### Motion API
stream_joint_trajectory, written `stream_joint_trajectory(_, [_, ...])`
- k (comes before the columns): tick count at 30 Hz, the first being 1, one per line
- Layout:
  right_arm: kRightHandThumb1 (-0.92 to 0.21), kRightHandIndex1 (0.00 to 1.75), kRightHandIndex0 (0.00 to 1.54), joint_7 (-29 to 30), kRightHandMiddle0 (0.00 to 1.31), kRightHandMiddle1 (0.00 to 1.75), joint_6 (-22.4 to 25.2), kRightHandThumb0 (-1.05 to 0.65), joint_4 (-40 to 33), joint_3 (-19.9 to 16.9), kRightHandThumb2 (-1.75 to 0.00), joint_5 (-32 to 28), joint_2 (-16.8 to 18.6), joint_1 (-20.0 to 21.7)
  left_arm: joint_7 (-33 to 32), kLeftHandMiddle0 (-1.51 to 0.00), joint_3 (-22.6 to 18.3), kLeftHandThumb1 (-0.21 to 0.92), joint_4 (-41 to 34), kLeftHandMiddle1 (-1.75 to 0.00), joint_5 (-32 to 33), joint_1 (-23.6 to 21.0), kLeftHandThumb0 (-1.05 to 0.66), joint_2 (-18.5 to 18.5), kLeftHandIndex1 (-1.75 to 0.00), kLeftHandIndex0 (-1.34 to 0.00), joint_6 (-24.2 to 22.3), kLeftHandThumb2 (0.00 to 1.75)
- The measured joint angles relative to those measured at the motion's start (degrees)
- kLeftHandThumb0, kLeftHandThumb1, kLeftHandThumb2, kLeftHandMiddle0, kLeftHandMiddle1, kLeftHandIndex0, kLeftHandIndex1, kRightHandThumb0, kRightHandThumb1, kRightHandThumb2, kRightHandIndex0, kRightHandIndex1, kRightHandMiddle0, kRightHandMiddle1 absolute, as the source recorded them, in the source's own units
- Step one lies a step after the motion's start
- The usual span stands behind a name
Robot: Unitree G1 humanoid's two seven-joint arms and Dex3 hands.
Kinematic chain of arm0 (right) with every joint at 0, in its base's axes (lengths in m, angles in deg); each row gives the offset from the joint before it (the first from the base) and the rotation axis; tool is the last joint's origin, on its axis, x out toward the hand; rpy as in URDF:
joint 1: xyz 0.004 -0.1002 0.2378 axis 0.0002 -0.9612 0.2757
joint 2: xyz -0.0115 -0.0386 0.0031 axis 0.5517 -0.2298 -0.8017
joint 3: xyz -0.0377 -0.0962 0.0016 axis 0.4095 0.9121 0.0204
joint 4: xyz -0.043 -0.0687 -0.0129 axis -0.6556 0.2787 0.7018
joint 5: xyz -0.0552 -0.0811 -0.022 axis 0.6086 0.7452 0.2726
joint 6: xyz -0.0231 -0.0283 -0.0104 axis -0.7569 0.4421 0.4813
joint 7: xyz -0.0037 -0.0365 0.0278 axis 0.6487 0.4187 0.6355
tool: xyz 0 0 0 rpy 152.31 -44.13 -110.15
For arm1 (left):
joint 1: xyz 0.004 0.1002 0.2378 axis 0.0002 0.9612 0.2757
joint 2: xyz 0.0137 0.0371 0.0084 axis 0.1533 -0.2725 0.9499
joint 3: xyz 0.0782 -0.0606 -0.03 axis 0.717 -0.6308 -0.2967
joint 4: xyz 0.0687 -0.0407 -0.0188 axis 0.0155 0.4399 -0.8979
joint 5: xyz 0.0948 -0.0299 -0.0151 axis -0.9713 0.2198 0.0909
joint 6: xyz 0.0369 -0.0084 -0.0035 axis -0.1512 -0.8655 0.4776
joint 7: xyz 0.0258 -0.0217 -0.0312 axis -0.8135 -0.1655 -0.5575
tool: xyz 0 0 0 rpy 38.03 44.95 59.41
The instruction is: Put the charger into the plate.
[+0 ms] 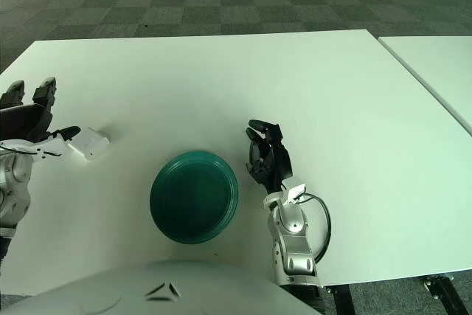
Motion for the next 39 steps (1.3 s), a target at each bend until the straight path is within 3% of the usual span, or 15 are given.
stream_joint_trajectory(3, [-0.92, 0.40, 0.13, -0.12, 0.00, 1.00, 0.95, -0.63, 1.12, -1.04, -0.79, -0.48, -0.66, 0.84, -0.01, 0.00, 0.57, 0.92, 0.96, 0.00, 0.98, -0.62, -1.05, 0.00, 0.00, 0.00, 0.44, 0.34])
stream_joint_trajectory(5, [-0.92, 0.30, 0.15, -0.99, 0.00, 0.93, 3.85, -0.65, 4.44, -2.50, -0.84, -1.89, -1.49, 3.87, -0.02, 0.00, 1.04, 0.92, 2.09, 0.00, 1.92, -1.30, -1.05, -0.05, 0.00, 0.00, 0.68, 0.33])
stream_joint_trajectory(10, [-0.92, 0.16, 0.18, -2.33, 0.00, 0.85, 3.43, -0.69, 12.93, -7.87, -0.88, -4.09, -5.70, 10.70, -0.06, 0.00, 2.40, 0.92, 3.43, 0.00, 2.71, -2.82, -1.05, -0.22, 0.00, 0.00, 1.31, 0.33])
stream_joint_trajectory(17, [-0.92, 0.13, 0.23, -4.41, 0.00, 0.89, 1.94, -0.73, 20.70, -11.74, -0.84, -6.37, -7.85, 14.91, -1.12, 0.00, 3.92, 0.92, 7.40, 0.00, 4.97, -5.23, -1.05, -1.88, 0.00, 0.00, 0.74, 0.38])
stream_joint_trajectory(29, [-0.92, 0.13, 0.27, -7.25, 0.00, 1.02, -1.31, -0.73, 23.05, -13.43, -0.79, -8.78, -7.41, 15.05, -3.96, 0.00, 5.44, 0.92, 9.97, 0.00, 9.12, -7.54, -1.05, -7.14, -0.05, -0.07, -2.64, 0.46])
stream_joint_trajectory(34, [-0.92, 0.13, 0.28, -5.38, 0.00, 0.96, 0.83, -0.72, 23.09, -12.86, -0.78, -8.05, -7.08, 16.58, -4.81, -0.03, 6.16, 0.92, 10.78, -0.01, 9.31, -7.55, -1.05, -8.41, -0.46, -0.01, -4.17, 0.53])
stream_joint_trajectory(39, [-0.92, 0.13, 0.30, -5.50, 0.00, 0.93, 0.63, -0.73, 21.56, -12.94, -0.78, -8.66, -6.49, 15.27, -5.95, -0.08, 7.04, 0.92, 11.82, -0.03, 9.39, -8.49, -1.05, -9.28, -0.72, 0.00, -5.00, 0.58])
